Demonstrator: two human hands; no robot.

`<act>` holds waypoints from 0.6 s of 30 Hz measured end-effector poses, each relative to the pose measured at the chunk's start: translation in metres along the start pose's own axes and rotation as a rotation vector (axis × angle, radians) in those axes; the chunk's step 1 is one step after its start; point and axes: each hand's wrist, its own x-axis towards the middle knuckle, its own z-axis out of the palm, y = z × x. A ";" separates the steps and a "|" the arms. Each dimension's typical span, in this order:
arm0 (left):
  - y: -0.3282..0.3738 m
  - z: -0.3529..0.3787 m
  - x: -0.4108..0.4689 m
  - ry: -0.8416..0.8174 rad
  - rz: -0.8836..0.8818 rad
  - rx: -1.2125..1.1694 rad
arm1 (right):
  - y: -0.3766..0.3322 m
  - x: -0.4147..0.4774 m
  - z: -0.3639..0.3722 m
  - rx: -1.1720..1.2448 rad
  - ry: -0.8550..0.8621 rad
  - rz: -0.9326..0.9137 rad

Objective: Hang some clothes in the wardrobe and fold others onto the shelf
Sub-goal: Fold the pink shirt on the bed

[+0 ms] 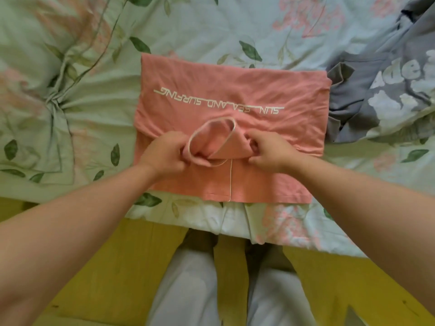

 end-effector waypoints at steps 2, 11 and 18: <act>-0.014 0.009 -0.016 -0.027 0.220 0.203 | 0.003 -0.013 0.019 -0.280 0.047 -0.137; -0.011 0.029 -0.034 -0.082 0.408 0.647 | 0.007 -0.024 0.049 -0.689 0.187 -0.281; -0.020 0.035 -0.042 -0.129 0.615 0.743 | 0.014 -0.037 0.055 -0.775 0.185 -0.526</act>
